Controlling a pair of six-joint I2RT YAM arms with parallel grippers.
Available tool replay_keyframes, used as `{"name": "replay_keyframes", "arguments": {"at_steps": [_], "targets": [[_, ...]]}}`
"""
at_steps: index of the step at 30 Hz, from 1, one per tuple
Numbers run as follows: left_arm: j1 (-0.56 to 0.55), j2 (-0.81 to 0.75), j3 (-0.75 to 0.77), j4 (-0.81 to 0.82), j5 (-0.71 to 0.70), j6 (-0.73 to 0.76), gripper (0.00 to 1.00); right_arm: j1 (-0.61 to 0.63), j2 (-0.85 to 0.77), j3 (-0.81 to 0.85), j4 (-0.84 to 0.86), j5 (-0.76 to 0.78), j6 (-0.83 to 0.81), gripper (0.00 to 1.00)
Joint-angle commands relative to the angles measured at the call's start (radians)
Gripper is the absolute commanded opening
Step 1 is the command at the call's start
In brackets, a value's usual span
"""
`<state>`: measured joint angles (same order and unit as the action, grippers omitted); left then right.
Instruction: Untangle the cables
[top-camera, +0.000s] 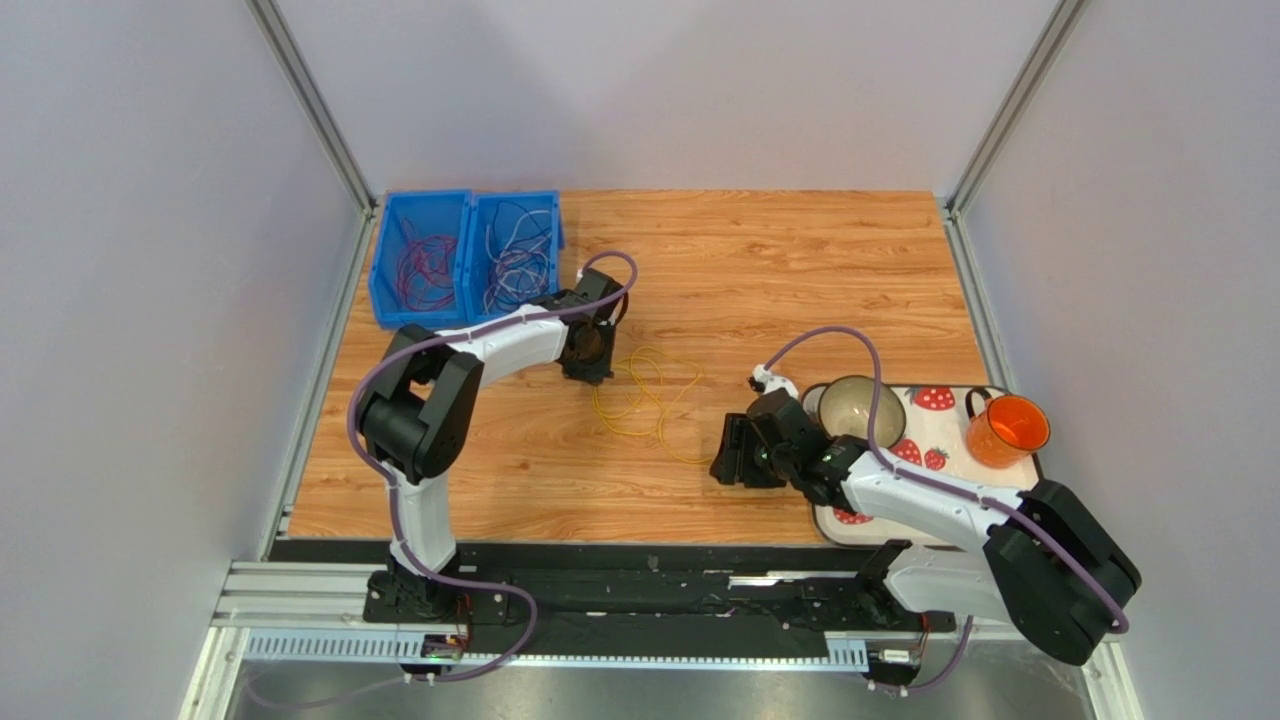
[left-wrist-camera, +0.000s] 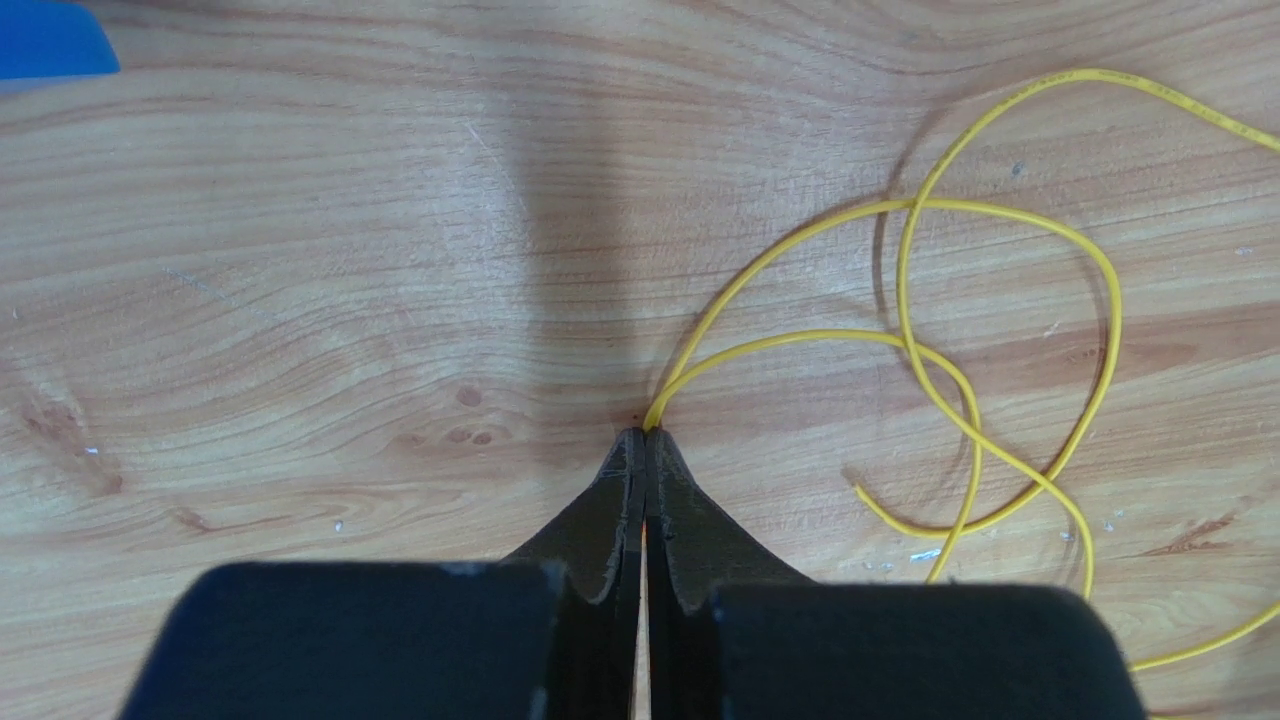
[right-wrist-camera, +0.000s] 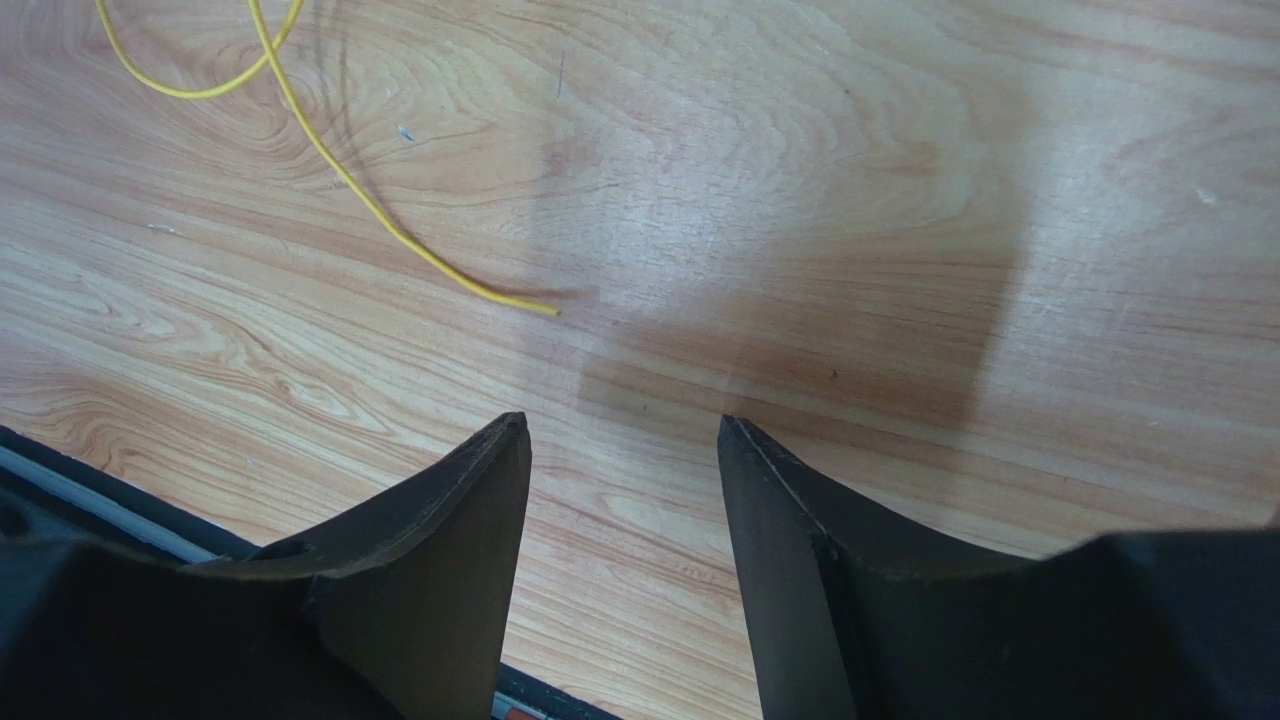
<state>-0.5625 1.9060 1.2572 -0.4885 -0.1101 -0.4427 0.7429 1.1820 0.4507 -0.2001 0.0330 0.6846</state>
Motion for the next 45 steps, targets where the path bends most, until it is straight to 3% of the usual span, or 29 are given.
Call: {"name": "replay_keyframes", "arguments": {"at_steps": [1, 5, 10, 17, 23, 27, 32, 45], "targets": [[-0.005, 0.013, 0.005, -0.016, 0.026, 0.012, 0.00, 0.001, 0.005, -0.027, 0.060, 0.013, 0.004, 0.56], [-0.010, -0.079, -0.012, -0.053, 0.029, 0.010, 0.00, 0.000, -0.008, -0.033, 0.060, 0.011, 0.001, 0.56], [-0.017, -0.306, 0.010, -0.108, 0.035, 0.010, 0.00, 0.000, -0.022, -0.049, 0.074, 0.010, 0.003, 0.56], [-0.033, -0.517, 0.221, -0.257, 0.043, 0.024, 0.00, 0.001, -0.008, -0.043, 0.076, 0.004, 0.001, 0.56], [-0.039, -0.605, 0.263, -0.279, 0.079, 0.025, 0.00, 0.001, -0.056, -0.026, 0.022, -0.018, 0.016, 0.56], [-0.039, -0.610, 0.191, -0.266, 0.076, 0.009, 0.00, 0.001, -0.108, 0.023, -0.027, -0.074, 0.026, 0.56], [-0.065, -0.582, 0.062, -0.122, 0.129, -0.004, 0.00, 0.001, -0.176, 0.095, -0.087, -0.041, 0.018, 0.57], [-0.168, -0.211, 0.156, -0.125, 0.112, 0.036, 0.00, 0.001, -0.194, -0.058, -0.048, 0.004, 0.058, 0.57]]}}
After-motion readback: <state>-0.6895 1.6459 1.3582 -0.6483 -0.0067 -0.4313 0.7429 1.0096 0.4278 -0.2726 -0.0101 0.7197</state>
